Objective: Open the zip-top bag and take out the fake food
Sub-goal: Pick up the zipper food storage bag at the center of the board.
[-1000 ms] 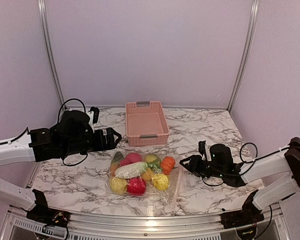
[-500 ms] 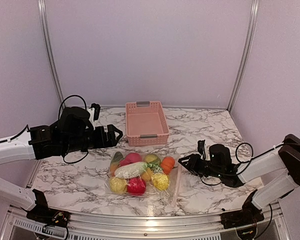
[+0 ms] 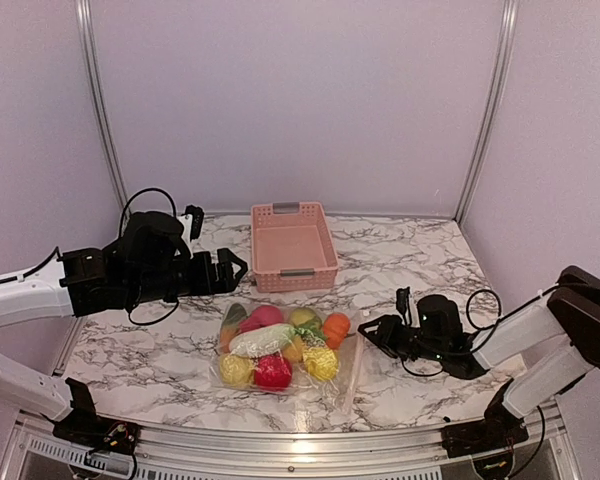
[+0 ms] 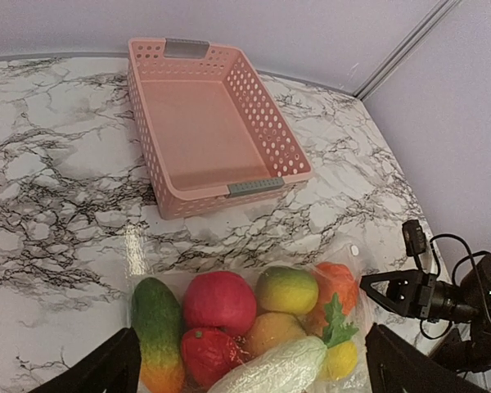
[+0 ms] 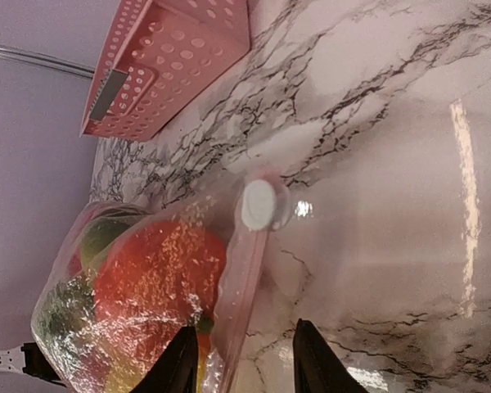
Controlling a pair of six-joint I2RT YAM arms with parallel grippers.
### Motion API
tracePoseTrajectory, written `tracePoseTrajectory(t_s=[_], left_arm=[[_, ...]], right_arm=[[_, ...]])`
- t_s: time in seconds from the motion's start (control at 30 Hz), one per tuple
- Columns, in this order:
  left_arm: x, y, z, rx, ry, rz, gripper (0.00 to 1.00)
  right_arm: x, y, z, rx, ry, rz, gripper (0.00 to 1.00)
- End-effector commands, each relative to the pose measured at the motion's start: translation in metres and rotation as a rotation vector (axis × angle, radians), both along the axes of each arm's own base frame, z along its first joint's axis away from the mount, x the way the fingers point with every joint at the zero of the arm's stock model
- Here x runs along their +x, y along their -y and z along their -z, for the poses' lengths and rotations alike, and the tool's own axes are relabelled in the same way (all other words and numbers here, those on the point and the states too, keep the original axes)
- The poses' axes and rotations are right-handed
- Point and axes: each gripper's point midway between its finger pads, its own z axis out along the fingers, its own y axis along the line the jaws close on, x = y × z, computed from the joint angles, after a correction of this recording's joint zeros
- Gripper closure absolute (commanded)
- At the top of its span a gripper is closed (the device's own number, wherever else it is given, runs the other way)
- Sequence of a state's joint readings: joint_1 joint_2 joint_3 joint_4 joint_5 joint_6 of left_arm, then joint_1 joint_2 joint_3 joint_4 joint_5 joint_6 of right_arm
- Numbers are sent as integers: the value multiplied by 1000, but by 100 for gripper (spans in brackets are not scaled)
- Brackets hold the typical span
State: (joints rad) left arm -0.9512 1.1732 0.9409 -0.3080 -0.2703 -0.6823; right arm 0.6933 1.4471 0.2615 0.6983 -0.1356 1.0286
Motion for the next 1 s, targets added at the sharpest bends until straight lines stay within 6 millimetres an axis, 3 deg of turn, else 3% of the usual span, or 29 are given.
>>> tracePoseTrajectory(t_s=[0.0,0.2,0.4,0.7,0.97], left_arm=[[1,5,-7,15,16,18,1],[1,8,-14,11,39,45,1],[3,13,-29,43,109,95,1],[3,36,-51,61,236,250,1],[6,52,-79,129,451,417,1]], right_arm=[[6,-12,-7,58,10,-22,63],[10,-20,-18,97,32,-33,74],[17,-29,-42,78,92,-76,100],[30,-41,-93,-64,261,-181,100],[41,-61,-170,-216,466,-342,100]])
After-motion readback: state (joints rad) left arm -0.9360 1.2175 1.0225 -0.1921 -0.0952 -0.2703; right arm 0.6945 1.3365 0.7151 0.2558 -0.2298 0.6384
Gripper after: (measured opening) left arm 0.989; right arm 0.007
